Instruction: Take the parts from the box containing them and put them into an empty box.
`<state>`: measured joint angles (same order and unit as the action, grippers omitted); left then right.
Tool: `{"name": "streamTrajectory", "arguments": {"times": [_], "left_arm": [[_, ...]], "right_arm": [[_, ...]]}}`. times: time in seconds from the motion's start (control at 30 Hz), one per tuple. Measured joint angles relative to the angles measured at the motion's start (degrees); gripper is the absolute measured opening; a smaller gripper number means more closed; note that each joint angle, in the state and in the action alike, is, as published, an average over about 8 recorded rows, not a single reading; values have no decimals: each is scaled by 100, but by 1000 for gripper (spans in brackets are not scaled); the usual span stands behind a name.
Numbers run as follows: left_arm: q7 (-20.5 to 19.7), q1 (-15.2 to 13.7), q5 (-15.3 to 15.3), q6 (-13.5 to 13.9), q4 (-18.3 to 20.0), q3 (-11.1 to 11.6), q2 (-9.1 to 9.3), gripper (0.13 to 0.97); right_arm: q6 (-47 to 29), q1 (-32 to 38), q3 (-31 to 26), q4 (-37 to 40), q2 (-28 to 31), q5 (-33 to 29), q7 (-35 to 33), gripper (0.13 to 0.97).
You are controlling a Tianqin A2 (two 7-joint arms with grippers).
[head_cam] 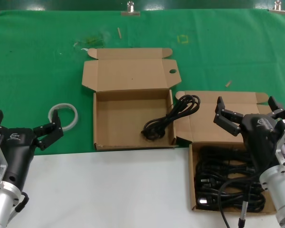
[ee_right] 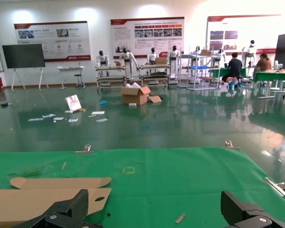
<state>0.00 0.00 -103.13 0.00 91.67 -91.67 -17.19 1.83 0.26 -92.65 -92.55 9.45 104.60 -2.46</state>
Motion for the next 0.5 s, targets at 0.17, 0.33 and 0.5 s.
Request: {"name": "streamTrajectory", "arguments": {"times": [0.17,0.33,0.5], "left_arm": [[0,0,0,0,0,0,0,965],[0,0,0,0,0,0,0,965],[0,0,0,0,0,0,0,965]], "right_arm": [[0,0,0,0,0,0,0,966],[0,0,0,0,0,0,0,966],[0,0,0,0,0,0,0,966]]}}
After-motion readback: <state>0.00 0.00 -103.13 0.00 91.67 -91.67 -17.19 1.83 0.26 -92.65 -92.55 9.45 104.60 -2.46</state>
